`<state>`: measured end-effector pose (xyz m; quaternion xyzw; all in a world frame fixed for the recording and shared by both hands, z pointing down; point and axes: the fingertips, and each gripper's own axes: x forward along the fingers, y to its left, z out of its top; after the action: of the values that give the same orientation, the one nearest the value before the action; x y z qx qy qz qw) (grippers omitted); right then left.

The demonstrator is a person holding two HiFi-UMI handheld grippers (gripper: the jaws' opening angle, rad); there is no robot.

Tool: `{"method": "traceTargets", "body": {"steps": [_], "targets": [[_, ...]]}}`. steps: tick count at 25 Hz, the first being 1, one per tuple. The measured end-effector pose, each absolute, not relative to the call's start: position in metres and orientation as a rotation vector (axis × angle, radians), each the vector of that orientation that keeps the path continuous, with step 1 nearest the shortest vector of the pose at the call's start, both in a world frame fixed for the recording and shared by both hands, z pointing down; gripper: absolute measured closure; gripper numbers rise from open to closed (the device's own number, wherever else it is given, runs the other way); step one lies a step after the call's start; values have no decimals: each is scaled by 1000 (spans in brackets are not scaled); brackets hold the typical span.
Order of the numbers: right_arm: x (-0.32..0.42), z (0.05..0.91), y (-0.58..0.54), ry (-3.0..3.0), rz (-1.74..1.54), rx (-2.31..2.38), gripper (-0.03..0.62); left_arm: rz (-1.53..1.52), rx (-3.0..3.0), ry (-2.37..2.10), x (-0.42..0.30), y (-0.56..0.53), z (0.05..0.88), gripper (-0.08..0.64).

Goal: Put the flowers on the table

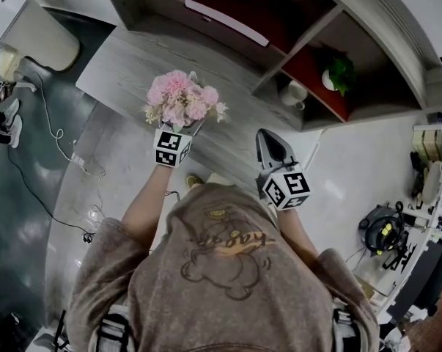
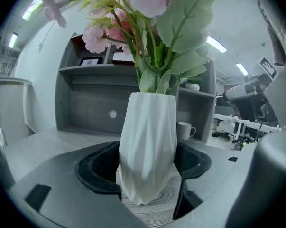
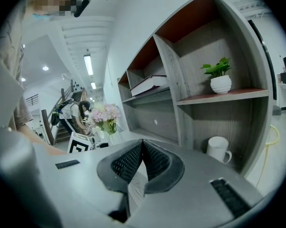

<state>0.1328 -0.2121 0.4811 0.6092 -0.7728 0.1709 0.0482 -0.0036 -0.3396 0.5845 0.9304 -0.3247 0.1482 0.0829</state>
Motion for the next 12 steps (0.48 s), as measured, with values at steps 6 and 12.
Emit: {"method": "traceTargets", "body": {"steps": [6,12], "targets": [[134,484,-214,-2357,528,1847,607,444,2773,-974,-4,-341,587,206],[133,488,-217,-2357,538,1843,607,435,2778,-958,-4,-339,587,206]]}}
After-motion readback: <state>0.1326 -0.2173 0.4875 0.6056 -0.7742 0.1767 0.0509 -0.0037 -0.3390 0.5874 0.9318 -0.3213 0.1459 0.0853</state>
